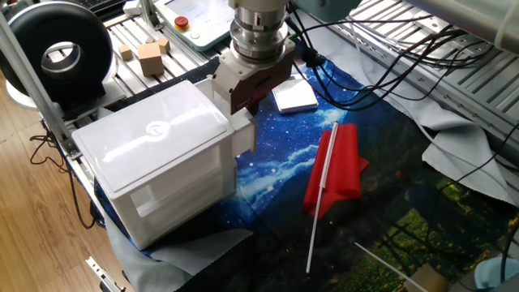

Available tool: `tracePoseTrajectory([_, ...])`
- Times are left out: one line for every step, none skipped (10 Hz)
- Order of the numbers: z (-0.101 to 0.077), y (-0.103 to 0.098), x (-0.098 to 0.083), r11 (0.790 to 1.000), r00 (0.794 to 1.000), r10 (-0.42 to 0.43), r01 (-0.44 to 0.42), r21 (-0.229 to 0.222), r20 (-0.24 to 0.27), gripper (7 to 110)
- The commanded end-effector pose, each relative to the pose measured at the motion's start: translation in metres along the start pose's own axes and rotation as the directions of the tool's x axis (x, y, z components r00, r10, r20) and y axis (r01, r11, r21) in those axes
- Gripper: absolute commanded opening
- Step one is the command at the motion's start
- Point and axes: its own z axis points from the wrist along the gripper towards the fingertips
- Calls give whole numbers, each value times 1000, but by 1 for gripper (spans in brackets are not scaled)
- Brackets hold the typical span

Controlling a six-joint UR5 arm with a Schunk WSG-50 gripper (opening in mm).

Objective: Use the gripper to push and close the drawer

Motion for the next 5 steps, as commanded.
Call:
tracePoseTrajectory([-7,15,1,1000,1000,14,-14,-25,0,7])
tracePoseTrajectory([-9,20,1,999,1000,17,-17,-32,0,7])
tracePoseTrajectory([-12,26,0,999,1000,22,-22,-42,-2,7])
tracePoseTrajectory([-13,30,0,998,1000,27,-27,-51,-2,7])
tracePoseTrajectory([-14,32,0,998,1000,30,-30,-54,-2,7])
